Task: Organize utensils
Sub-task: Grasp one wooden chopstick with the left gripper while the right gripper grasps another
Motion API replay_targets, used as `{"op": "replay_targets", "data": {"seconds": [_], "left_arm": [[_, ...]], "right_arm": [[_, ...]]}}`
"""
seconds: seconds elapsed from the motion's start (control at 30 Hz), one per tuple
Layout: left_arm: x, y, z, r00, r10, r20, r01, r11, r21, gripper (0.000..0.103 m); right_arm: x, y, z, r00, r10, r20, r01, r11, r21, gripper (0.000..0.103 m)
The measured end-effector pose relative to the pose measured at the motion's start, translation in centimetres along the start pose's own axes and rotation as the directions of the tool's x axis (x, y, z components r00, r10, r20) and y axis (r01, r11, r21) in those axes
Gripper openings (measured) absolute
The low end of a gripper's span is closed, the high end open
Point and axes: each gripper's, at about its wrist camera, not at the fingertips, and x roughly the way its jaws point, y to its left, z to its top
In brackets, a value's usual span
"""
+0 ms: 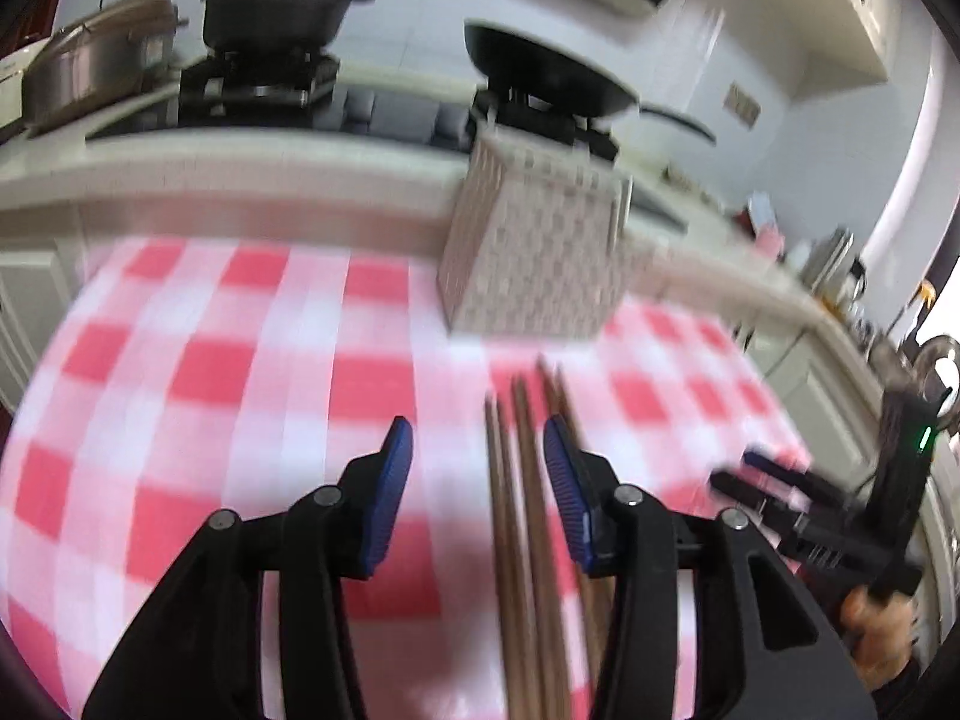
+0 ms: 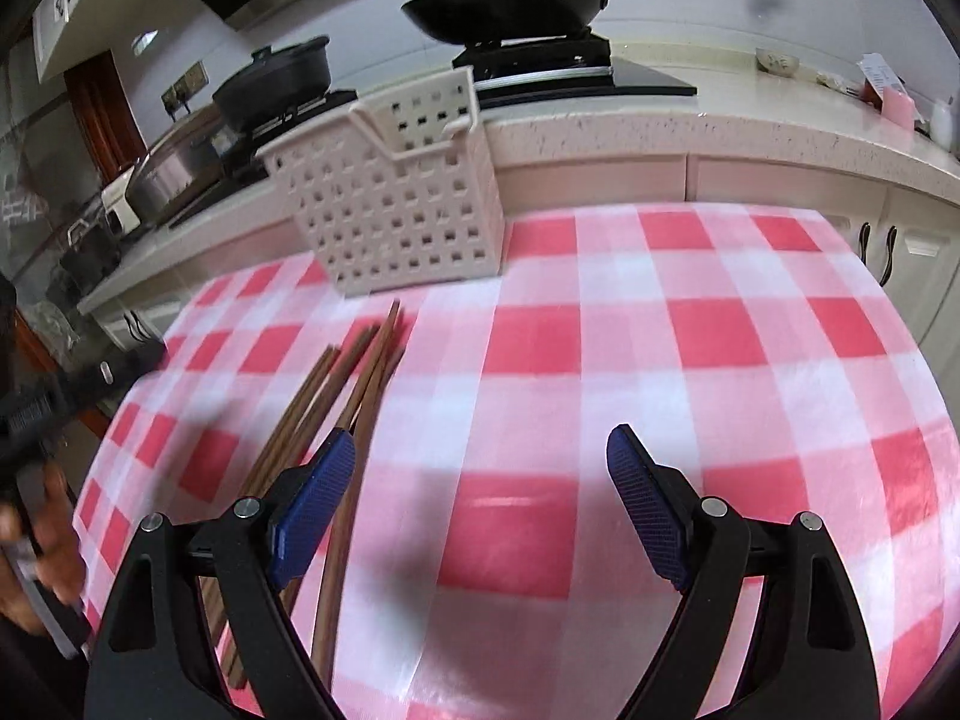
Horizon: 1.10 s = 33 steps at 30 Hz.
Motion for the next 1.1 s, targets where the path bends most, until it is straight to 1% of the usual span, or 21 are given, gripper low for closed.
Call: {"op": "replay_targets", "data": {"seconds": [0.03,0.07,0.1,0.17,0.33,0.4,0.47,0.5,0.57,0.6,0.67,0.73,0.77,0.8,0.97,1.07,1.1], "left_arm": [[0.4,0.1,-0.9,1.000,0.005,-0.021,-0.005,1.000,0.008,0.036],[0.8,0.2,-1.4,0.999,0.005,-0.036,-0.004,1.000,0.010,0.033],[1.5,0.2,-2.0,0.998,-0.005,-0.059,0.006,1.000,0.007,0.029],[2.3,0.0,-2.5,0.997,-0.005,-0.080,0.007,1.000,0.026,0.026],[3.7,-0.2,-2.9,0.995,0.003,-0.104,0.002,0.999,0.042,0.025],[3.8,-0.2,-3.0,0.994,0.002,-0.107,0.003,0.999,0.039,0.025],[3.7,-0.2,-3.0,0.995,0.001,-0.104,0.003,0.999,0.040,0.025],[3.7,-0.2,-2.9,0.995,0.002,-0.104,0.002,0.999,0.040,0.025],[3.8,-0.3,-2.9,0.994,-0.003,-0.106,0.007,0.999,0.040,0.025],[3.9,-0.3,-2.9,0.994,-0.004,-0.108,0.008,0.999,0.043,0.025],[4.0,-0.5,-2.9,0.993,0.000,-0.114,0.006,0.998,0.055,0.025],[4.1,-0.7,-3.0,0.993,0.000,-0.118,0.008,0.998,0.061,0.025],[4.2,-0.8,-3.0,0.993,0.000,-0.121,0.007,0.998,0.065,0.025],[4.3,-0.9,-2.9,0.992,0.004,-0.123,0.005,0.997,0.072,0.025],[5.2,-1.7,-2.5,0.990,0.019,-0.143,-0.002,0.993,0.117,0.025],[6.3,-2.2,-1.9,0.986,0.041,-0.159,-0.019,0.990,0.141,0.025],[6.5,-2.2,-1.8,0.985,0.050,-0.164,-0.026,0.989,0.146,0.023]], "right_arm": [[0.0,0.2,-0.2,1.000,-0.004,-0.004,0.004,1.000,-0.009,0.081],[0.2,0.6,-0.4,1.000,-0.009,-0.011,0.009,1.000,-0.023,0.081],[0.4,1.0,-0.5,1.000,-0.014,-0.021,0.013,0.999,-0.038,0.081],[1.1,1.7,-0.7,0.999,-0.016,-0.036,0.014,0.999,-0.051,0.081],[3.3,3.5,-0.6,0.997,-0.033,-0.071,0.026,0.995,-0.097,0.080],[4.1,4.1,-0.5,0.995,-0.059,-0.081,0.049,0.991,-0.121,0.080],[4.8,4.7,-0.3,0.994,-0.070,-0.089,0.057,0.989,-0.138,0.080],[5.2,4.9,-0.3,0.992,-0.090,-0.088,0.076,0.986,-0.152,0.080],[5.7,5.1,-0.2,0.989,-0.110,-0.101,0.092,0.982,-0.164,0.077],[5.9,5.2,-0.2,0.988,-0.111,-0.104,0.093,0.982,-0.166,0.075],[5.9,4.9,-0.1,0.986,-0.130,-0.104,0.111,0.980,-0.164,0.075],[6.2,4.3,-0.1,0.983,-0.138,-0.125,0.117,0.980,-0.158,0.070],[6.2,4.2,-0.1,0.982,-0.145,-0.121,0.123,0.977,-0.172,0.069],[6.0,4.0,-0.1,0.980,-0.160,-0.118,0.137,0.974,-0.182,0.069],[6.0,3.3,0.0,0.980,-0.149,-0.130,0.125,0.976,-0.180,0.069],[6.3,3.4,0.3,0.980,-0.152,-0.130,0.127,0.975,-0.183,0.068],[6.4,3.4,0.5,0.980,-0.152,-0.130,0.127,0.975,-0.183,0.067]]}}
